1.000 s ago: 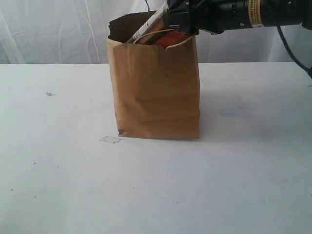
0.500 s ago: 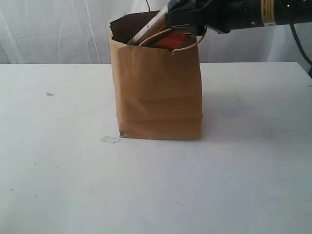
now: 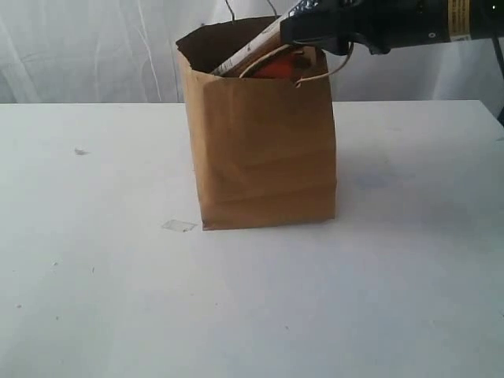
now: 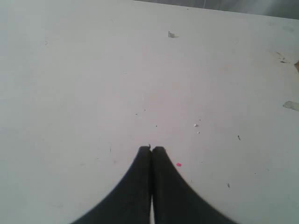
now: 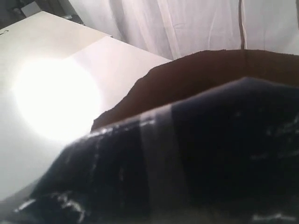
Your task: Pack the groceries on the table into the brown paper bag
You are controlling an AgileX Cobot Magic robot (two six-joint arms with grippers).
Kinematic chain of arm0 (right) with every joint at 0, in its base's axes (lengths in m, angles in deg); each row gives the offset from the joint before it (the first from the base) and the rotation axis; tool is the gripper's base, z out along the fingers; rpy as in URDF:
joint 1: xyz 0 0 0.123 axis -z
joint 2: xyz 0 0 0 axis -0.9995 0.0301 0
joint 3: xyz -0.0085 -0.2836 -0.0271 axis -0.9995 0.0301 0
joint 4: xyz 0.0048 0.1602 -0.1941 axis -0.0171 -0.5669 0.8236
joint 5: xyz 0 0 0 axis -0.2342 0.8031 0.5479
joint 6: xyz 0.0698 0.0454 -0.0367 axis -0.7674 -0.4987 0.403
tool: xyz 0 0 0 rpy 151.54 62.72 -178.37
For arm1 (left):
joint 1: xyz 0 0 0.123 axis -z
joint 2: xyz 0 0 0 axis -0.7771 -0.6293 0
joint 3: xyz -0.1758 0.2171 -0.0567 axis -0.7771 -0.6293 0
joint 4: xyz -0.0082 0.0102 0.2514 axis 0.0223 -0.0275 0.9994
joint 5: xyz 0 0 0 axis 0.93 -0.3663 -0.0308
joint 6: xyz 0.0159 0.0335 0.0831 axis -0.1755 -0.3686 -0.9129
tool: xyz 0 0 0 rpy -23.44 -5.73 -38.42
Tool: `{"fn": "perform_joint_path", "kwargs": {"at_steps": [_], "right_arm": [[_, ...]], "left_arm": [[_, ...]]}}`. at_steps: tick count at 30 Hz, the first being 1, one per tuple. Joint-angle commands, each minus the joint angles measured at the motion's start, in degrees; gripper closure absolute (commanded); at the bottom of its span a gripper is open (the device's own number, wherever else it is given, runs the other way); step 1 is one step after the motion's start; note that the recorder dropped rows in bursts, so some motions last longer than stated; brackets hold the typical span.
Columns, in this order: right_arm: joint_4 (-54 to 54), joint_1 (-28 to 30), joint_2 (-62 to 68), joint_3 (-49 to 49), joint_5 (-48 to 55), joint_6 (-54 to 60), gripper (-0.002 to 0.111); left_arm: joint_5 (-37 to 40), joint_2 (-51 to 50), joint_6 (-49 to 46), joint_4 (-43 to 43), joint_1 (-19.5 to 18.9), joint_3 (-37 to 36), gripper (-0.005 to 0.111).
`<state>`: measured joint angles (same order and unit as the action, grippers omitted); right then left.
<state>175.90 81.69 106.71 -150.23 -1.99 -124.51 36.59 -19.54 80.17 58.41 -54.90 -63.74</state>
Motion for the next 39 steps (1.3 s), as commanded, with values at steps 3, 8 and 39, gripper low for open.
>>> {"fn": "perform_joint_path", "kwargs": {"at_steps": [3,8,39], "right_arm": [[-0.9,0.5,-1.0,0.0,-1.3,-0.6,0.032],[-0.9,2.4,-1.0,0.0,-1.3,-0.6,0.032],[-0.9,11.6,0.1,0.0,-6.7,-1.1,0.032]], "left_arm": [[-0.2,0.3,0.2,-0.4,-0.1,0.0,0.107],[-0.2,0.3,0.2,-0.4,-0.1,0.0,0.107],[-0.2,0.3,0.2,-0.4,-0.1,0.0,0.107]]}}
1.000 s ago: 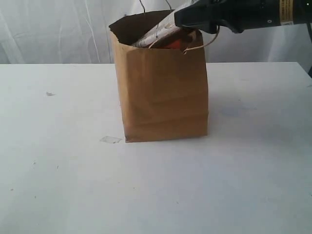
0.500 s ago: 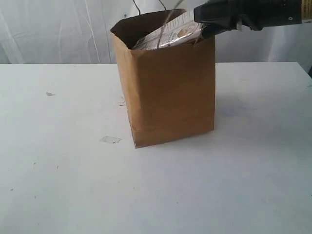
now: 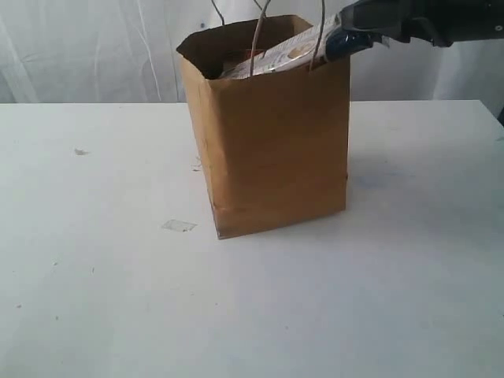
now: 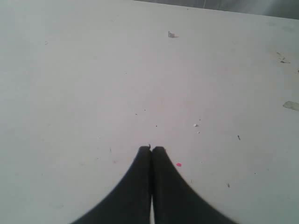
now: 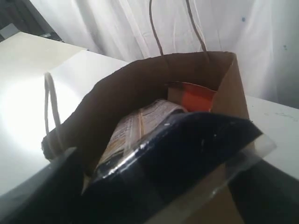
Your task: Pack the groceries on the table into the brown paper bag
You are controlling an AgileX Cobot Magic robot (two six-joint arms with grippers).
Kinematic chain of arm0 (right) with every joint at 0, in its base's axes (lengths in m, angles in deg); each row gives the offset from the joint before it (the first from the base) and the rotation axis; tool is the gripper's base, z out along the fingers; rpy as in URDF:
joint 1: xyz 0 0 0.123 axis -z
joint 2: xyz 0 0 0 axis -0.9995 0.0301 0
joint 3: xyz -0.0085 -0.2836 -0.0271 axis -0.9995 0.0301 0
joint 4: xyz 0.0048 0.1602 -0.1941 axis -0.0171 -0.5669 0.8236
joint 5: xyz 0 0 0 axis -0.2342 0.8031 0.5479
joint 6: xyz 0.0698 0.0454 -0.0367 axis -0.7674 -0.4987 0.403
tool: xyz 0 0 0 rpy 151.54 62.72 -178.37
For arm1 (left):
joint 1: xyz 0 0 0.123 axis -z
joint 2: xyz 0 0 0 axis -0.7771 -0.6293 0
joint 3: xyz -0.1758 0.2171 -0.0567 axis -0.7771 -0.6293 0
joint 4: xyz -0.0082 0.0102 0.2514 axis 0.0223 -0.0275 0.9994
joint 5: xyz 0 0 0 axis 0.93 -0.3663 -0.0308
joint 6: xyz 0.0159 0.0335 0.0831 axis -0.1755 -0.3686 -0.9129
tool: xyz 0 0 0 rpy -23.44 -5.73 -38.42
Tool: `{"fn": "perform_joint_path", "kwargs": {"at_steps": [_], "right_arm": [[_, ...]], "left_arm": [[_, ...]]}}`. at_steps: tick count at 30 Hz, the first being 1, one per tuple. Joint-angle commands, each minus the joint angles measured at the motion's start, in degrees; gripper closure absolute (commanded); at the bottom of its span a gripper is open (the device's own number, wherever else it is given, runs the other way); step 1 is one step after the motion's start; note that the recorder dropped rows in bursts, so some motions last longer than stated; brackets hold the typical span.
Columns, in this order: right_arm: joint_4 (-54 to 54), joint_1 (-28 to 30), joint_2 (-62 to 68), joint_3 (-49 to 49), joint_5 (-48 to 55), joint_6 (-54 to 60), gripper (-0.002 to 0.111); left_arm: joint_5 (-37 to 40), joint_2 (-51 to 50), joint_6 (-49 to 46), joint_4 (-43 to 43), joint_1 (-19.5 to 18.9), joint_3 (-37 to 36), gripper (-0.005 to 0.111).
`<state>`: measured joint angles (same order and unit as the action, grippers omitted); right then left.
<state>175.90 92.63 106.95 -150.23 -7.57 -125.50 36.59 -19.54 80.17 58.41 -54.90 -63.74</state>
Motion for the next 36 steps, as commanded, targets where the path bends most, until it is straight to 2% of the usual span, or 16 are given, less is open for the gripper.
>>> {"fn": "perform_joint_path", "kwargs": {"at_steps": [1,14,23,30,33,36], "right_arm": [[-0.9,0.9,-0.1,0.0,-1.2,-0.1,0.032],[-0.9,7.2,-0.1,0.0,-7.7,-1.1,0.032],[-0.9,9.8,-0.1,0.0,-5.5,-1.1,0.032],[-0.9,16.5,-0.1,0.0,-3.7,-3.7,0.033],[-0.9,19.7,-0.1,0.0,-3.6,-4.2,0.039],[-0.9,23.2,-0.1,0.0,-3.5,-6.8,0.057]], "left_arm": [[-0.2,0.3,0.2,-0.4,-0.1,0.0,0.107],[-0.2,0.3,0.2,-0.4,-0.1,0.0,0.107],[-0.2,0.3,0.2,-0.4,-0.1,0.0,0.107],[-0.2,0.3,0.2,-0.4,-0.1,0.0,0.107],[-0.2,0.3,0.2,-0.4,-0.1,0.0,0.107],[-0.2,0.3,0.2,-0.4,-0.1,0.0,0.107]]}}
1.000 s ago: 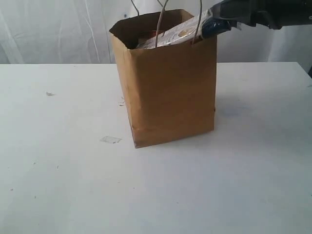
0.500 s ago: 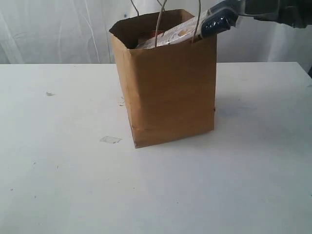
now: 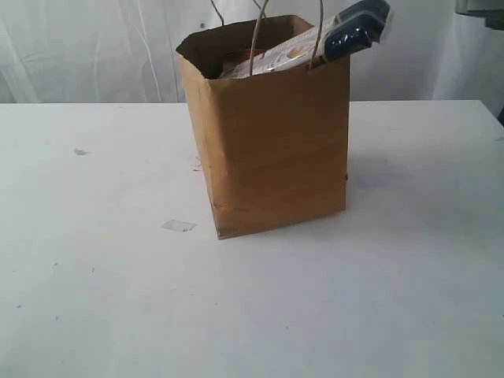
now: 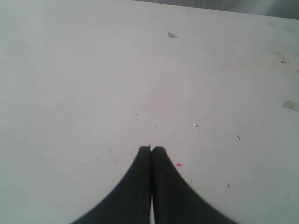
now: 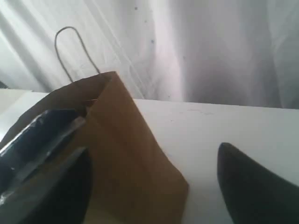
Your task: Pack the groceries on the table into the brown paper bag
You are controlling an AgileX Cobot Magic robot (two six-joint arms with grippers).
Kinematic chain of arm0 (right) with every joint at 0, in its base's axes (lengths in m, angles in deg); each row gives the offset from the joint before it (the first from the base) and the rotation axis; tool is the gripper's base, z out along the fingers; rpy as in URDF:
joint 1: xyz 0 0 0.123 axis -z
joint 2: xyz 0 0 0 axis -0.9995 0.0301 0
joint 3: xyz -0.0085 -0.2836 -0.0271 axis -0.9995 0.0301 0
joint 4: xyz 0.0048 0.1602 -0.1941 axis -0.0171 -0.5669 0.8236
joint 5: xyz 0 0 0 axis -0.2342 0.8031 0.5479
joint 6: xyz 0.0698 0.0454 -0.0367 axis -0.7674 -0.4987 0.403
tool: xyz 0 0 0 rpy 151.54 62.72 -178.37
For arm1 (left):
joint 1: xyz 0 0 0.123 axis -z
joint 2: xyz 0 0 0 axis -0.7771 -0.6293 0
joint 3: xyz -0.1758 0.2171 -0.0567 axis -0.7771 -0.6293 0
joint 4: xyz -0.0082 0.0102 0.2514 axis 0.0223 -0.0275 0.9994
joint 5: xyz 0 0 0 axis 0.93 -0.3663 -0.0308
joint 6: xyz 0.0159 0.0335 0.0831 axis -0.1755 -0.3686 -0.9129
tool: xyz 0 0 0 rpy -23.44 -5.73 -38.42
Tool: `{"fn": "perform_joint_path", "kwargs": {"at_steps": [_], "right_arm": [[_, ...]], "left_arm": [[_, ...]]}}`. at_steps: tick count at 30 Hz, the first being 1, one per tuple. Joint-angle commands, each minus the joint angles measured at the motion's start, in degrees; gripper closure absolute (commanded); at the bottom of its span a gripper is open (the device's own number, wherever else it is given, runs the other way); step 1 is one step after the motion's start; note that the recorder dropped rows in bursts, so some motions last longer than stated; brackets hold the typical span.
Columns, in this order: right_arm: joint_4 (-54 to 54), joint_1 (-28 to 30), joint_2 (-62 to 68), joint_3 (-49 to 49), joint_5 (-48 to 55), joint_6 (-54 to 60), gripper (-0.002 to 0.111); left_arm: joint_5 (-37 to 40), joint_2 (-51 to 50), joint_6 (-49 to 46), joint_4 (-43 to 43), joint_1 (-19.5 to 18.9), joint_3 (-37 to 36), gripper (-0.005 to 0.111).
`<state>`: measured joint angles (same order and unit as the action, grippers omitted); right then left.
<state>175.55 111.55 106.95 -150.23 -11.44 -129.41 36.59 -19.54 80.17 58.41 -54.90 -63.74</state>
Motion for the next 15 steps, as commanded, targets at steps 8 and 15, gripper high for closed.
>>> {"fn": "perform_joint_path", "kwargs": {"at_steps": [8,15], "right_arm": [[-0.6,10.4,-0.1,1.4,0.3,-5.4,0.108],[-0.6,11.1,-11.3,6.9,17.2,0.7,0.108]], "left_arm": [[-0.2,0.3,0.2,-0.4,-0.1,0.0,0.107],[-0.2,0.3,0.2,-0.4,-0.1,0.0,0.107]]}}
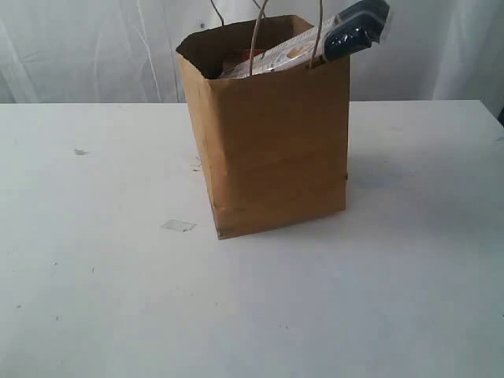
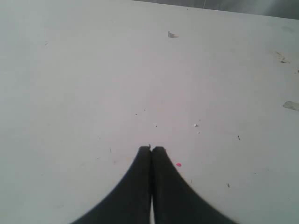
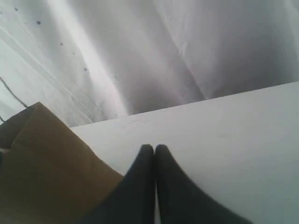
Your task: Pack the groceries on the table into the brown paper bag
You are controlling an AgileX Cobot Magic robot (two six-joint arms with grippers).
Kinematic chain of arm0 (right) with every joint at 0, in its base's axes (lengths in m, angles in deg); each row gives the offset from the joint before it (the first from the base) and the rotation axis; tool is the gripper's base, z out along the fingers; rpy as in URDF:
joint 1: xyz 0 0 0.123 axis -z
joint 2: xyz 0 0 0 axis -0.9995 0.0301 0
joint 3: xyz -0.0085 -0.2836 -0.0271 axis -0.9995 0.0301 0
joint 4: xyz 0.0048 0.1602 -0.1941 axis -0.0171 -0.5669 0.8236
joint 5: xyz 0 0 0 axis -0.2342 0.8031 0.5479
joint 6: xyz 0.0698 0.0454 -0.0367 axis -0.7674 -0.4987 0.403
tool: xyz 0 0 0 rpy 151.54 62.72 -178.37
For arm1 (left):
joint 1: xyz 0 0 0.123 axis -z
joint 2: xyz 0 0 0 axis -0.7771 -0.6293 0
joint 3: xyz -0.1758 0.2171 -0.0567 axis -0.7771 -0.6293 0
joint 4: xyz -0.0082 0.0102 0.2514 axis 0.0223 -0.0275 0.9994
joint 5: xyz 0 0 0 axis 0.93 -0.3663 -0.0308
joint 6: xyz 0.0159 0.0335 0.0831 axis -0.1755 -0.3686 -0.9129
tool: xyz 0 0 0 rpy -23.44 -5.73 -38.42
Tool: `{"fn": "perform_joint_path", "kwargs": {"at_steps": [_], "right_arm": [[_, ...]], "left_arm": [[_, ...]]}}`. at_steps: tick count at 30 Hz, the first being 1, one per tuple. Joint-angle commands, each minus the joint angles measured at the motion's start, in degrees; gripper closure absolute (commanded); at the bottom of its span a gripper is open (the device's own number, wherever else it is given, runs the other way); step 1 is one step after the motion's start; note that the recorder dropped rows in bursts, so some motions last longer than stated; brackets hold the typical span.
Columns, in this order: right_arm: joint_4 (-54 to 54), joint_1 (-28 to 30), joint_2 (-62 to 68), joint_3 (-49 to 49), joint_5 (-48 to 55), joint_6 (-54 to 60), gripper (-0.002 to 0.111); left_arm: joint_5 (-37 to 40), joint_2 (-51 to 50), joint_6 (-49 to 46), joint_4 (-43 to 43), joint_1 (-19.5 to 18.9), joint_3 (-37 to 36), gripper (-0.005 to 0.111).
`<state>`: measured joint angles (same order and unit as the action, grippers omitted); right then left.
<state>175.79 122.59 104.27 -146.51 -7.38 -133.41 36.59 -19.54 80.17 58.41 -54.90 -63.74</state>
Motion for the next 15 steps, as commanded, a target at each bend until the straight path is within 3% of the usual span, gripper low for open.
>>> {"fn": "perform_joint_path", "kwargs": {"at_steps": [1,4,5,7,12,15], "right_arm": [[-0.8,-0.1,-11.3,4.5,19.0,6.2,0.108],[-0.8,-1.1,-19.0,14.2,53.5,15.7,0.108],[-0.8,-1.0,-19.0,18.3,59.1,17.0,0.108],[-0.8,-0.8,-19.0,26.4,59.1,19.1,0.108],[-0.8,-0.8,-14.7,38.4,44.4,13.9,0.108],[-0.8,-1.8,-15.8,41.3,48.1,20.7,0.108]], "left_arm": [[-0.2,0.3,0.2,-0.4,-0.1,0.0,0.107],[-0.2,0.3,0.2,-0.4,-0.1,0.0,0.107],[-0.2,0.3,0.2,-0.4,-0.1,0.0,0.107],[-0.2,0.3,0.2,-0.4,-0.1,0.0,0.107],[-0.2,0.3,0.2,-0.4,-0.1,0.0,0.107],[-0.2,0.3,0.2,-0.4,-0.1,0.0,0.107]]}}
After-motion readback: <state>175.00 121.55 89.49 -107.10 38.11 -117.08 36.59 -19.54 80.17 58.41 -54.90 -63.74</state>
